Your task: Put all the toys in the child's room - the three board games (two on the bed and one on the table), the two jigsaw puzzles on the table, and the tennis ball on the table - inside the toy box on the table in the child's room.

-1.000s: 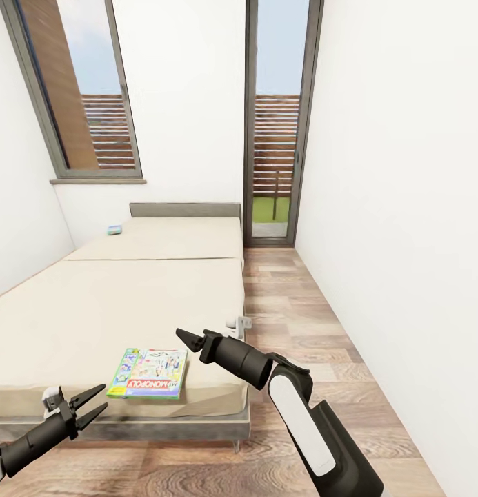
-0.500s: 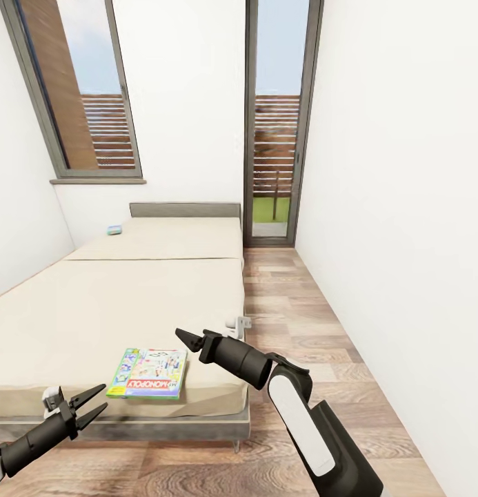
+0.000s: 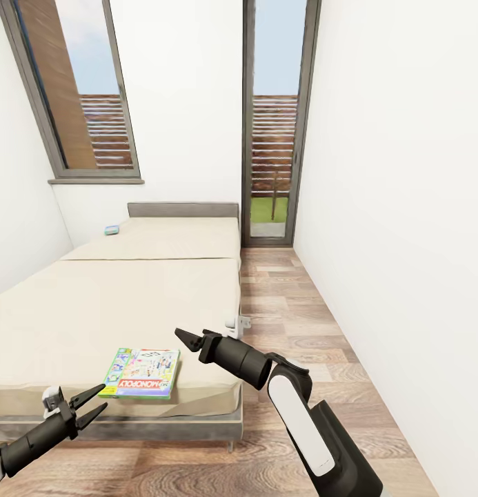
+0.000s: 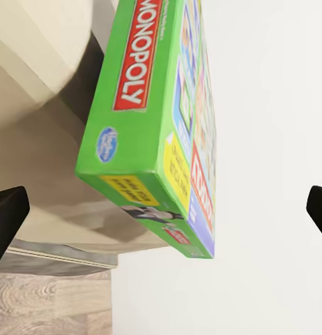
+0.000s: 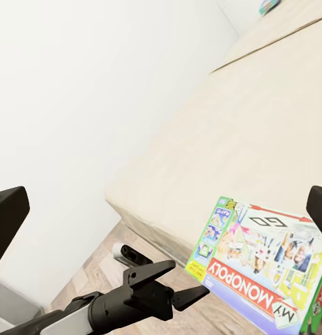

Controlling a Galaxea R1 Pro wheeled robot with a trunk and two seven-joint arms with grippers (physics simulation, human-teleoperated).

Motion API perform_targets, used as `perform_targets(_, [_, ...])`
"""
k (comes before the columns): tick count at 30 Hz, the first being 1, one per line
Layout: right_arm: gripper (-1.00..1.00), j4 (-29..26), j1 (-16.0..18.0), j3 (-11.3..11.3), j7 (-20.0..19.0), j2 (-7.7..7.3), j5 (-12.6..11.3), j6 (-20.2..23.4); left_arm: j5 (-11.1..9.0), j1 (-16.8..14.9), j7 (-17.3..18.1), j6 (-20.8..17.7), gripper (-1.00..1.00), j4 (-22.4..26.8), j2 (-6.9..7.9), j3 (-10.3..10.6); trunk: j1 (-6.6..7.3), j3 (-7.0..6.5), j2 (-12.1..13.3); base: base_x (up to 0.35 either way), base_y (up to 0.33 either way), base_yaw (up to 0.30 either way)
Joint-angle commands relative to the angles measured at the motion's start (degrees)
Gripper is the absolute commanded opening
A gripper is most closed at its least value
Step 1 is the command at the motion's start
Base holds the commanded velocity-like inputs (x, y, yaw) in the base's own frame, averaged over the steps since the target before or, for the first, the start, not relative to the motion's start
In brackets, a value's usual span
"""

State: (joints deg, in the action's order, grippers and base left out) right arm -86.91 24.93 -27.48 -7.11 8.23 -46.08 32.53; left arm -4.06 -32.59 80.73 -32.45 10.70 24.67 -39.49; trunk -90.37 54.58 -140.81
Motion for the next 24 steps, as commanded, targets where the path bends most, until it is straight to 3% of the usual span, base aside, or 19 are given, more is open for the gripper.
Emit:
perform_targets(1, [1.0,-0.02,0.03,0.06,-0.1,0.02,-0.06,0.26,-0.42,-0.02,0.13,-0.6,1.0,-0.03,0.03,0.31,0.01,0.06,-0.02,0.0,-0.015,0.0])
perform_targets(13, [1.0,-0.02,0.03,0.06,-0.1,0.03,-0.06,0.26,-0.42,-0.02,0.12,-0.6,1.0,-0.04,0.03,0.29,0.01,0.06,-0.02,0.004,-0.004,0.0])
perform_targets(24, [1.0,-0.02,0.03,0.06,-0.07,0.11,-0.06,0.26,-0.42,-0.02,0.06,-0.6,1.0,-0.03,0.03,0.29,0.01,0.06,-0.02,0.128,0.0,0.0])
